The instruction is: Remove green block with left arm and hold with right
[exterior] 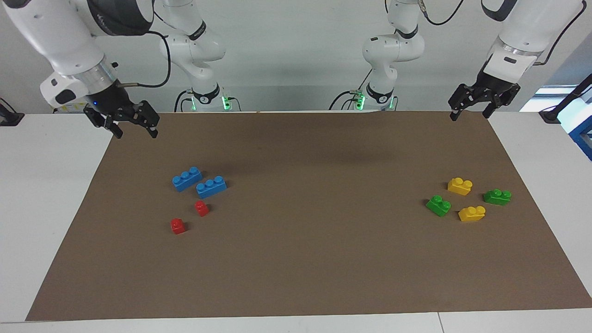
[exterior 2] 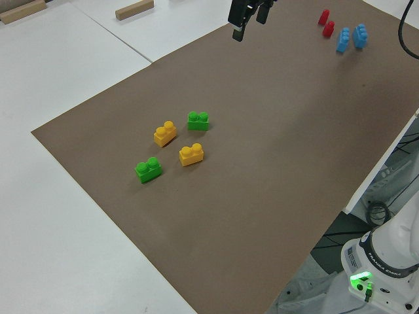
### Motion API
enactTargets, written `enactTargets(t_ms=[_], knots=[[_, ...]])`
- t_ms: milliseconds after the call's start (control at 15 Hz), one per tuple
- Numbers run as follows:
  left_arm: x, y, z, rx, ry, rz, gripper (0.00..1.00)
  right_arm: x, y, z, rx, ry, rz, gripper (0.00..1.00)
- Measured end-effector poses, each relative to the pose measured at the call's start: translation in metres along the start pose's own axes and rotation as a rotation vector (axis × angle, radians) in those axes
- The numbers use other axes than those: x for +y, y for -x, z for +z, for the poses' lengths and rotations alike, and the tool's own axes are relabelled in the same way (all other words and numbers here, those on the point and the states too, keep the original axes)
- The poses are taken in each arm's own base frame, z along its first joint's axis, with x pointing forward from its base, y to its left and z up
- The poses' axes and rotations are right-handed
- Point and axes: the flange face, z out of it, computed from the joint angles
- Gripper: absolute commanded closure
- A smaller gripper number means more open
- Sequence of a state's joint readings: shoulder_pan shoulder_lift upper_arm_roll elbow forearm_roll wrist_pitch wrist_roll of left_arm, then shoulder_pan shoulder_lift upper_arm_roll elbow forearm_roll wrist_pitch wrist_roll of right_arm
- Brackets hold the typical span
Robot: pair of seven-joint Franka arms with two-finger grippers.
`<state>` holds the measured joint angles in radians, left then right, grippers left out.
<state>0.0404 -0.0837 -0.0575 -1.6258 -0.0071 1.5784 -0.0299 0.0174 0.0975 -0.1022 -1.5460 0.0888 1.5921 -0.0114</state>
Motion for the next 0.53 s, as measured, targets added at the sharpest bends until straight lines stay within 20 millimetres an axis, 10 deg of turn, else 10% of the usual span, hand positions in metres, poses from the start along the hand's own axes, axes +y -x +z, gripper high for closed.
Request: enactTargets(t_ms=[532], knots=[[-0.0001, 0.0, -0.0001, 0.001, 0.0, 0.0, 0.0, 0.0016, 0.0014, -0.0095, 0.018, 0.068, -0.009, 0.0]])
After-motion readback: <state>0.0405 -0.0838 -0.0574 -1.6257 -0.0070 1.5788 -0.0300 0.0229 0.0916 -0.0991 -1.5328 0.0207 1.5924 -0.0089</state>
